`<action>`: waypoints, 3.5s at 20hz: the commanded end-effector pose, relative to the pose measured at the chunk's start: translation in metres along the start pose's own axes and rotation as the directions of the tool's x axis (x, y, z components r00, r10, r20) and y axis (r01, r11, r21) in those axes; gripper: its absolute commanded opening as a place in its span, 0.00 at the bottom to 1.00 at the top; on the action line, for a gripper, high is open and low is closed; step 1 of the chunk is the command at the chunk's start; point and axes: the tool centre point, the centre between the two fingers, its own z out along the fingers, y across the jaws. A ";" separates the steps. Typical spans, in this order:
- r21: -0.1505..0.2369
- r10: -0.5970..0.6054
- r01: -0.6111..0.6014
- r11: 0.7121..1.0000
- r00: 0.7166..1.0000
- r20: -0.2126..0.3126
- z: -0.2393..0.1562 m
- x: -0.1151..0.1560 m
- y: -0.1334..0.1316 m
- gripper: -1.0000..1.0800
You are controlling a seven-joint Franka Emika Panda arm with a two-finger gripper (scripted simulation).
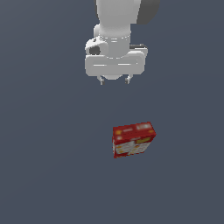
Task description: Pick up the object and move it to a goal position.
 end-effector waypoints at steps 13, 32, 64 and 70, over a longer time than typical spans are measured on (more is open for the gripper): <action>-0.009 -0.049 0.049 0.999 0.998 0.031 0.020 -0.004 -0.021 0.96; -0.012 0.156 -0.156 0.988 0.987 0.028 0.025 0.020 -0.025 0.96; -0.027 0.805 -0.804 0.593 0.593 0.011 0.063 0.102 -0.049 0.96; -0.029 0.883 -0.882 0.470 0.470 0.006 0.072 0.116 -0.054 0.96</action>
